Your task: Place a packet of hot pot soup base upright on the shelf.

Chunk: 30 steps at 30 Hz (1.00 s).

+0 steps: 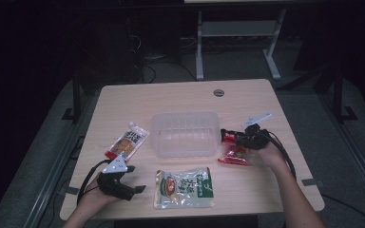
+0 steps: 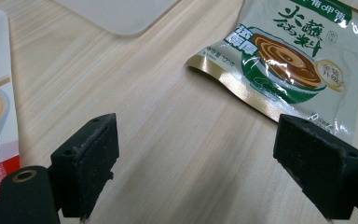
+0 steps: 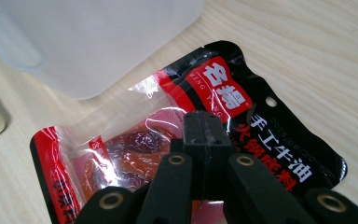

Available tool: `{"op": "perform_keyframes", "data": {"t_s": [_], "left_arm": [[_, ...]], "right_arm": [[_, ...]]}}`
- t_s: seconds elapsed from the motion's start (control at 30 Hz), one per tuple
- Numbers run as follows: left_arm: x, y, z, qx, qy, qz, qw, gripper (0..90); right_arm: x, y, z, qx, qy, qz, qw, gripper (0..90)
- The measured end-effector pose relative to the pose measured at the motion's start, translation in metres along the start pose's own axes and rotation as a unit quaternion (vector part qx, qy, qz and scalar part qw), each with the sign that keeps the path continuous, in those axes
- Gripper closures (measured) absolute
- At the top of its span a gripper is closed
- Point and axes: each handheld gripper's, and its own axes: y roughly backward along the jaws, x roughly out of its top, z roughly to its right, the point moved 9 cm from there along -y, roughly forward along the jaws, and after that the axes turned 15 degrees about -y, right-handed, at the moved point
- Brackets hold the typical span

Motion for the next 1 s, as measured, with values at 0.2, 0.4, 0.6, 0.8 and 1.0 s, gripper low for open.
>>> {"op": "perform_keyframes", "data": {"t_s": [0.2,0.4,0.6,0.8,1.0], "left_arm": [[0.000,0.000,0.002,-0.003,0.000,-0.001,1.0000,13.7],[0.000,-0.001,0.003,-0.006,-0.001,-0.001,1.0000,13.7],[0.000,0.000,0.003,-0.007,-0.001,-0.001,1.0000,13.7],[0.000,0.000,0.004,-0.007,-0.001,0.000,1.0000,13.7],[0.000,-0.001,0.004,-0.008,-0.003,-0.002,1.0000,13.7]], "right_arm": [[-0.009,0.004,-0.009,0.016,0.010,-0.010,0.9998,90.0],[-0.016,0.007,-0.020,0.025,0.034,-0.023,0.9989,90.0],[-0.024,0.010,-0.031,0.041,0.046,-0.033,0.9976,90.0],[-0.034,0.014,-0.044,0.049,0.064,-0.046,0.9957,90.0],[-0.049,0.022,-0.055,0.055,0.071,-0.053,0.9946,90.0]]}}
